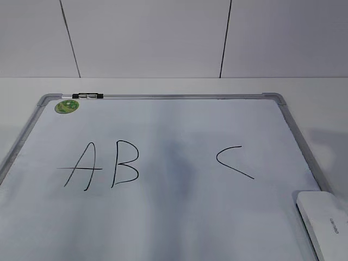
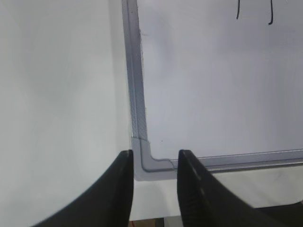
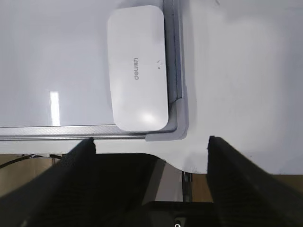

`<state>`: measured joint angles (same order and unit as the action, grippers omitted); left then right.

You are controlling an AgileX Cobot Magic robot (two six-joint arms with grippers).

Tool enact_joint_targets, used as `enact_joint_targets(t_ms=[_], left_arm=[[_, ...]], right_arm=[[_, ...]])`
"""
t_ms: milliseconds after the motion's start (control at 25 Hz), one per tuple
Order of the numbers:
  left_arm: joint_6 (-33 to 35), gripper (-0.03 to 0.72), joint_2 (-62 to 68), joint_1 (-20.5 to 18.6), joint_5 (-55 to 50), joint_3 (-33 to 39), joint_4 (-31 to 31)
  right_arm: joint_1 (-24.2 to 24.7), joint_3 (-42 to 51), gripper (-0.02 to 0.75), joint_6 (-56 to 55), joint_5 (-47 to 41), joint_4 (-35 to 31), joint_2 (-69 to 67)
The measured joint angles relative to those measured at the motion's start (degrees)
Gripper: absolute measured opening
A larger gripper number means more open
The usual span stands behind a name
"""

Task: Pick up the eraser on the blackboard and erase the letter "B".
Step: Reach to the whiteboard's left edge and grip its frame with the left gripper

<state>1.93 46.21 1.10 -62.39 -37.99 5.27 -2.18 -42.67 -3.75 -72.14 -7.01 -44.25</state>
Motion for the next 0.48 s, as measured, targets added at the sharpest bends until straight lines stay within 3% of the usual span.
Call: enact_joint_targets(t_ms=[480], left_arm=[[3.1,0.239,37.1,0.0,-2.9,-27.2,0.0]], right_arm=[[0.0,-2.4,0.573,0.4,0.6,0.5,-7.2]])
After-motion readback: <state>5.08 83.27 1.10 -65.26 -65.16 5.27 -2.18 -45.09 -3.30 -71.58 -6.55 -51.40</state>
